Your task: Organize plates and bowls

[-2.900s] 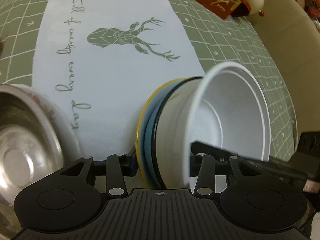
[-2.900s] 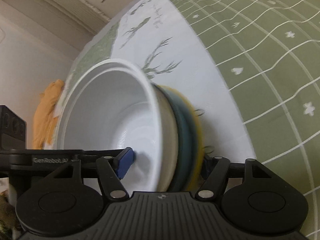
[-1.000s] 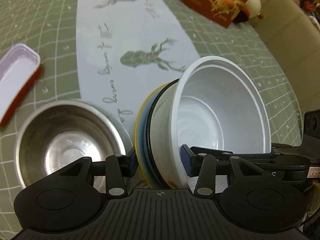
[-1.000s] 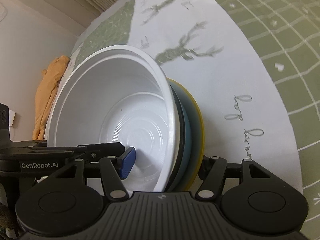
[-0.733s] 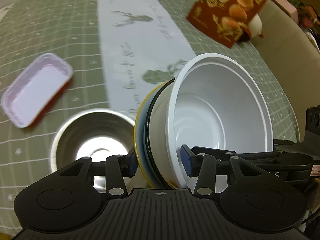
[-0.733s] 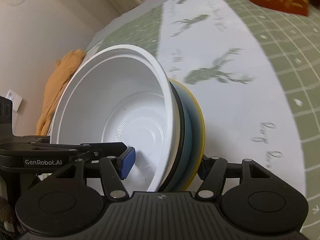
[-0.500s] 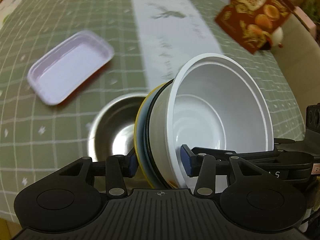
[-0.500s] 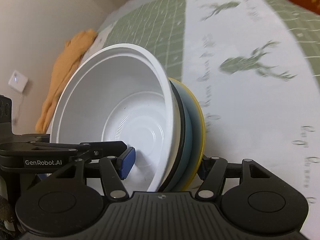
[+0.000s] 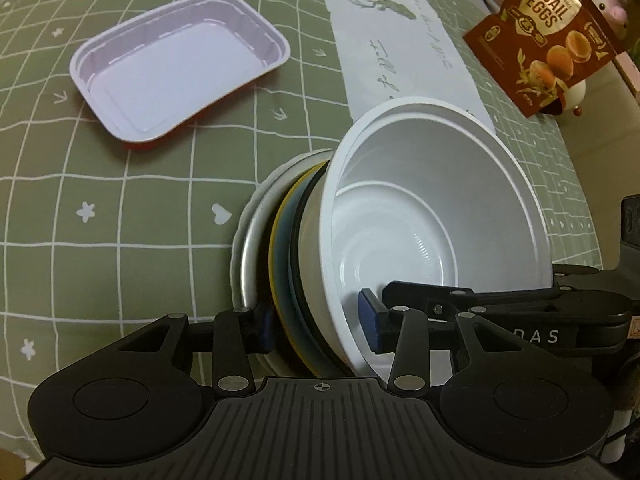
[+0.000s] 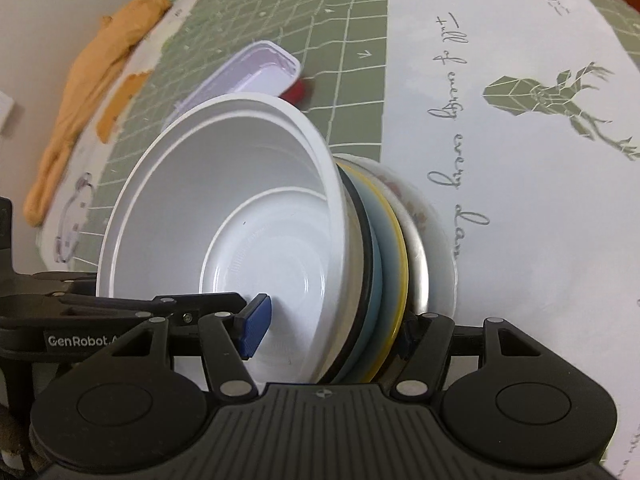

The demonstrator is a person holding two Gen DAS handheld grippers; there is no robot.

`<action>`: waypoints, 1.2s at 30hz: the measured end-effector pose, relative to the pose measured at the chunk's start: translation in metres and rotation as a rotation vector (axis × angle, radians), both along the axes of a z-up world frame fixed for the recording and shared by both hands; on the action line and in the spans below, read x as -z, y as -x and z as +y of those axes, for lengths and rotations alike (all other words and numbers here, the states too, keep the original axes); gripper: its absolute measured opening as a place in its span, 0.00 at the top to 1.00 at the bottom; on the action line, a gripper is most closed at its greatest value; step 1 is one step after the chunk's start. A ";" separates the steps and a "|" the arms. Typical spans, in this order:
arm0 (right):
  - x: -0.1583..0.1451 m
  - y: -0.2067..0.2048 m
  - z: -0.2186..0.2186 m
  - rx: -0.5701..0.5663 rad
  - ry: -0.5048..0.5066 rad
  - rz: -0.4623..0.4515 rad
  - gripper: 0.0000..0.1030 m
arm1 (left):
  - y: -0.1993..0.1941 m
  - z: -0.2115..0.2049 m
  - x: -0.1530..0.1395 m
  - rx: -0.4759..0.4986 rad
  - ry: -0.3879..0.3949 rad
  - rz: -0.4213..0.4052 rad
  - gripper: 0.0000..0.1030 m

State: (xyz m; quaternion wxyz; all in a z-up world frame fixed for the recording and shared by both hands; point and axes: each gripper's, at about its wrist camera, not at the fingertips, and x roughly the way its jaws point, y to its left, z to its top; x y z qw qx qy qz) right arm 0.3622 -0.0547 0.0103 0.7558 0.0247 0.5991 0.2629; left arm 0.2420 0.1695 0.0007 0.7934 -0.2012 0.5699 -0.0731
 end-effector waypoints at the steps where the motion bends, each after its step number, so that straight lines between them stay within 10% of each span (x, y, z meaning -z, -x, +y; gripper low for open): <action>1: 0.000 -0.001 0.001 -0.005 0.012 0.000 0.39 | 0.000 0.002 0.001 -0.005 0.010 -0.004 0.58; 15: 0.001 -0.013 0.014 -0.040 0.093 0.089 0.41 | 0.010 0.025 0.004 -0.015 0.100 -0.022 0.65; 36: -0.022 0.010 0.027 -0.115 0.227 -0.038 0.47 | 0.012 0.024 0.005 -0.024 0.082 -0.030 0.67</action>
